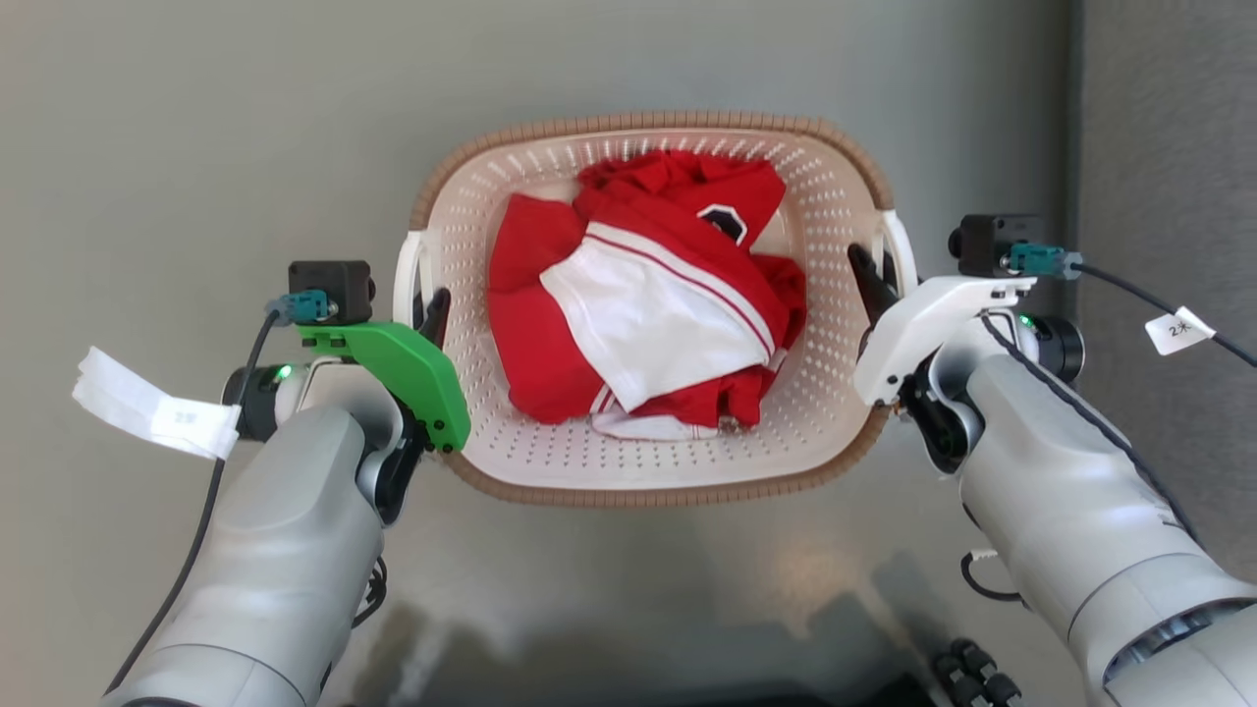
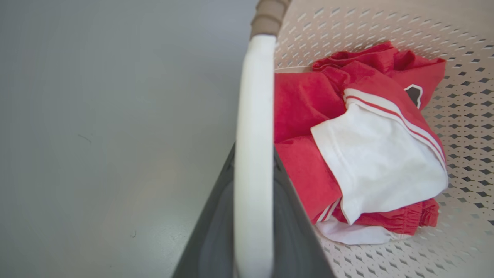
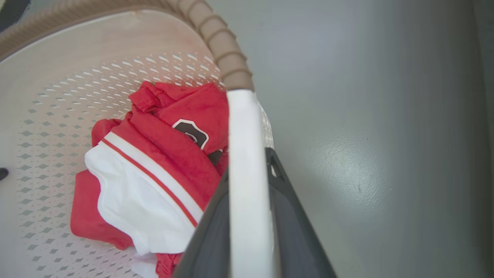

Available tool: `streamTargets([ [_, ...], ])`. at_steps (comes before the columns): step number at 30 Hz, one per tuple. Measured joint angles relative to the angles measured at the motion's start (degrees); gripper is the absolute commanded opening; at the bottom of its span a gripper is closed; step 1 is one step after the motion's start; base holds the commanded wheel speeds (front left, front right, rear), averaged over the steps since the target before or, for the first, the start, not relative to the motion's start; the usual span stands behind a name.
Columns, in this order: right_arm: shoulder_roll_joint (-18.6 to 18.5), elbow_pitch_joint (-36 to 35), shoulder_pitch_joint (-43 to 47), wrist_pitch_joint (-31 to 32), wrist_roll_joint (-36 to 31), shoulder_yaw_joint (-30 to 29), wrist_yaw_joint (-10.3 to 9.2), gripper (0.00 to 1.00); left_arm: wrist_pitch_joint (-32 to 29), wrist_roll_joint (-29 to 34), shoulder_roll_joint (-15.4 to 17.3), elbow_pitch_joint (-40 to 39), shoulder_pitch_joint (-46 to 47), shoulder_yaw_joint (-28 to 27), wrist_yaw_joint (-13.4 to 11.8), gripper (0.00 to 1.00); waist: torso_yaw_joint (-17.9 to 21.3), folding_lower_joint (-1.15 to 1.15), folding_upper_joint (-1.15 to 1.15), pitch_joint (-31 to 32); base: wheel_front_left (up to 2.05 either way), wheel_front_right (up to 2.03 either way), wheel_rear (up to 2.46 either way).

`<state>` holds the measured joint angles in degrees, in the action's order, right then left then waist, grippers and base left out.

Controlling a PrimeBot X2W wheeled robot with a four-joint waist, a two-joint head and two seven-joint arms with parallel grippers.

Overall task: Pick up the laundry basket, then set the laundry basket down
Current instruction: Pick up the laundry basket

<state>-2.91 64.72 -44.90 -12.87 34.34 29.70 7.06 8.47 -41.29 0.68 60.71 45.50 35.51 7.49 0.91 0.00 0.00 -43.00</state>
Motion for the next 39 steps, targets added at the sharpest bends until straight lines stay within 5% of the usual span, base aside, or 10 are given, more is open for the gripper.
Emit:
streamTargets([
  [39, -0.1, 0.1, 12.6, 16.9, 13.0, 11.8, -0.10, 0.00, -12.6, -13.4, 0.2, 3.6, -15.0, 4.8, 0.0, 0.00, 3.4, -0.01, 0.00, 31.9, 0.00, 0.00, 0.00],
])
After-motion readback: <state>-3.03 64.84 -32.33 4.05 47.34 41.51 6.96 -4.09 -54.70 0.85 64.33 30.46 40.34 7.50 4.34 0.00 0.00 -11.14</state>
